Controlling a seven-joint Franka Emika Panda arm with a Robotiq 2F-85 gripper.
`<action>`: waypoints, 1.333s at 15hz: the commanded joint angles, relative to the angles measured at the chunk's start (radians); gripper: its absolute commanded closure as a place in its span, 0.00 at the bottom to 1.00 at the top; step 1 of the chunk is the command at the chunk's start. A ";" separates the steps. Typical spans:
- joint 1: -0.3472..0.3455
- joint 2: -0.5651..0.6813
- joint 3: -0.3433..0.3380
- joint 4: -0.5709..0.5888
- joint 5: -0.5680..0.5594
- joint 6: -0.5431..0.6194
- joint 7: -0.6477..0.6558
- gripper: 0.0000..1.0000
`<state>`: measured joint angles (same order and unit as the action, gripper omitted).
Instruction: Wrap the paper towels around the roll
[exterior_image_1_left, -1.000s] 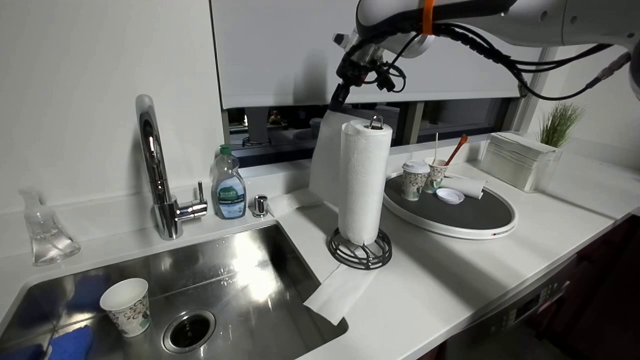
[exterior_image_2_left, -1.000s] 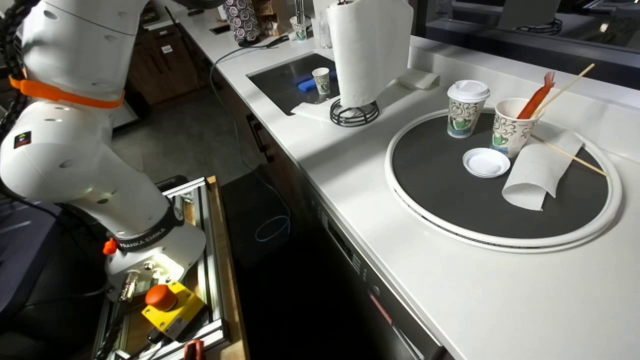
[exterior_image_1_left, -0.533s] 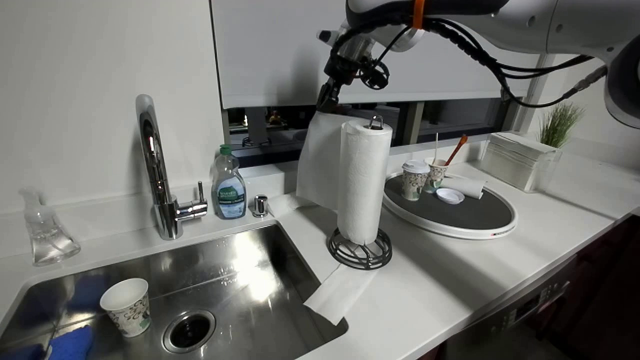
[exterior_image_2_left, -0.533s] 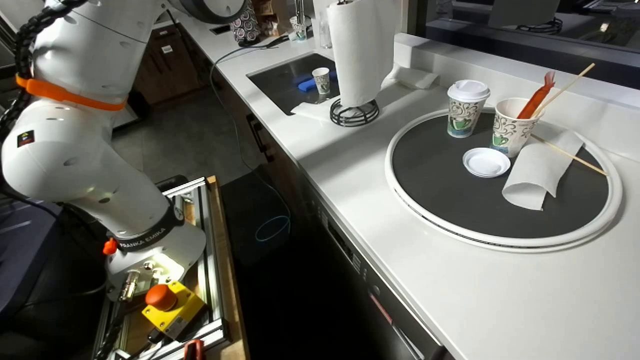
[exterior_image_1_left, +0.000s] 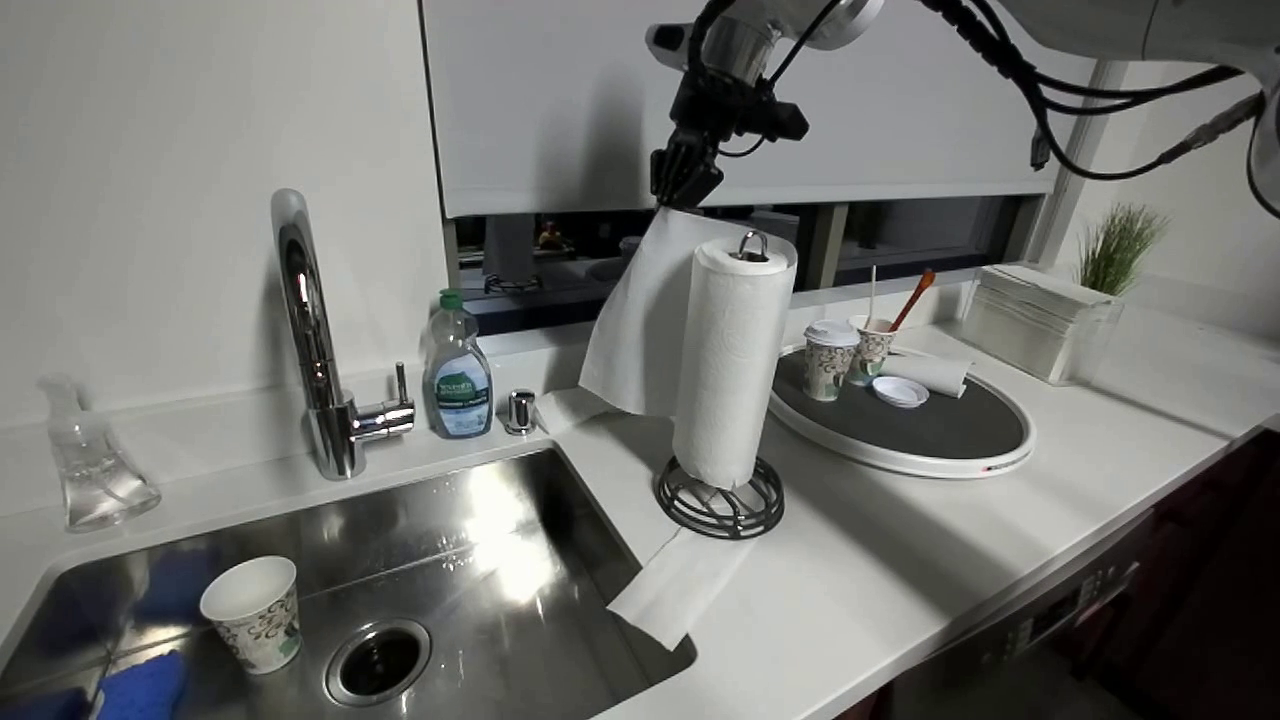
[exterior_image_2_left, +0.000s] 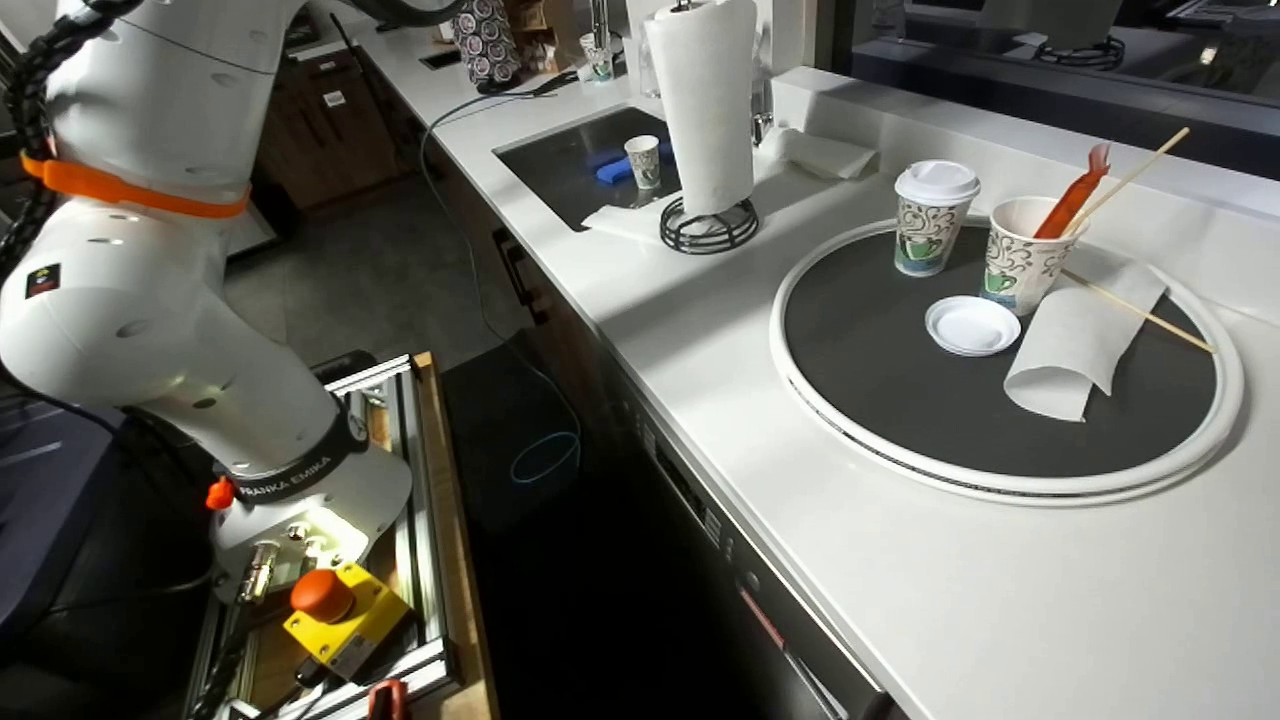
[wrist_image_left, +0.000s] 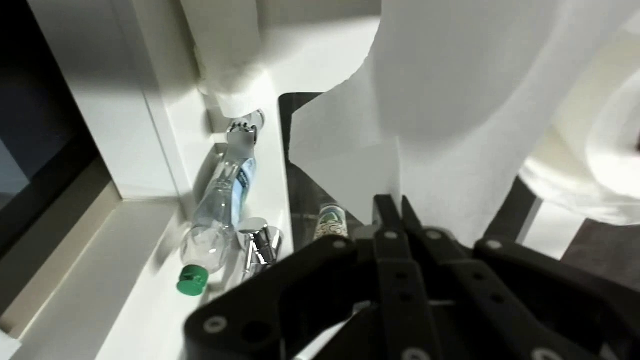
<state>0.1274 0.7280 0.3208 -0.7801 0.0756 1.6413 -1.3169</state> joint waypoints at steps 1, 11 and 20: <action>-0.022 -0.004 0.027 -0.004 0.023 -0.121 -0.083 1.00; 0.054 0.059 0.026 0.102 -0.033 -0.320 -0.175 0.74; 0.017 -0.023 0.049 0.145 0.016 -0.306 -0.253 0.13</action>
<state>0.1648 0.7354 0.3509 -0.6670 0.0669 1.3522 -1.5381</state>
